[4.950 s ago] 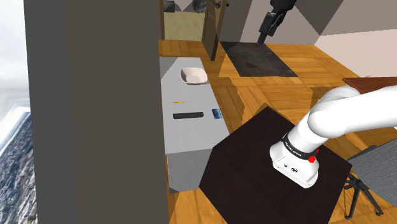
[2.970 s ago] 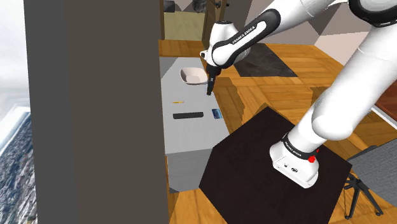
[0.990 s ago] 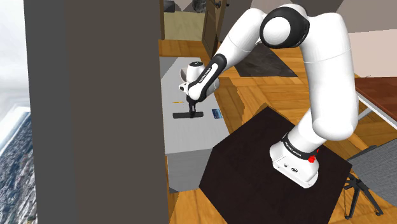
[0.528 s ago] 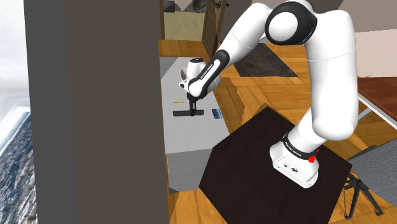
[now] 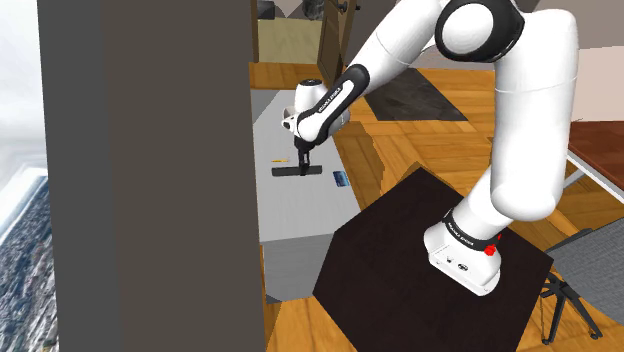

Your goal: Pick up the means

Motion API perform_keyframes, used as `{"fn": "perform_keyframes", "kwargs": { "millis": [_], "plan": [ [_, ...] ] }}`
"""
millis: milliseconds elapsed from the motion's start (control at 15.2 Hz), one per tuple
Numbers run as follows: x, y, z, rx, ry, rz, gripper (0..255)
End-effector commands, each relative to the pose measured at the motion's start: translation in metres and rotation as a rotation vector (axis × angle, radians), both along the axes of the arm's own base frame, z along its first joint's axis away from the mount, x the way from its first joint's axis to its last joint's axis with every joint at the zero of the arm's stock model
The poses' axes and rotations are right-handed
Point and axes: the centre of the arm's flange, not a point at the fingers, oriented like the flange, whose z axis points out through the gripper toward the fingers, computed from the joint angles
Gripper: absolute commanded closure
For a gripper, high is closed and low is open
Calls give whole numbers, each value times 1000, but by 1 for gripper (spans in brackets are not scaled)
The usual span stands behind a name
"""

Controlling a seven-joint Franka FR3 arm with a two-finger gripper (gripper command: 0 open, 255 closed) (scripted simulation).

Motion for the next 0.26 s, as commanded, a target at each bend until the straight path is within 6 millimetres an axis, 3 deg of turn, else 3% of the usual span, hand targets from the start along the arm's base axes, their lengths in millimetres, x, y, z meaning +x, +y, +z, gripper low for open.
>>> {"fn": "perform_keyframes", "kwargs": {
  "millis": [0,198],
  "plan": [
    [0,0,11,0,0,0,255],
    [0,0,17,0,0,0,255]
  ]
}}
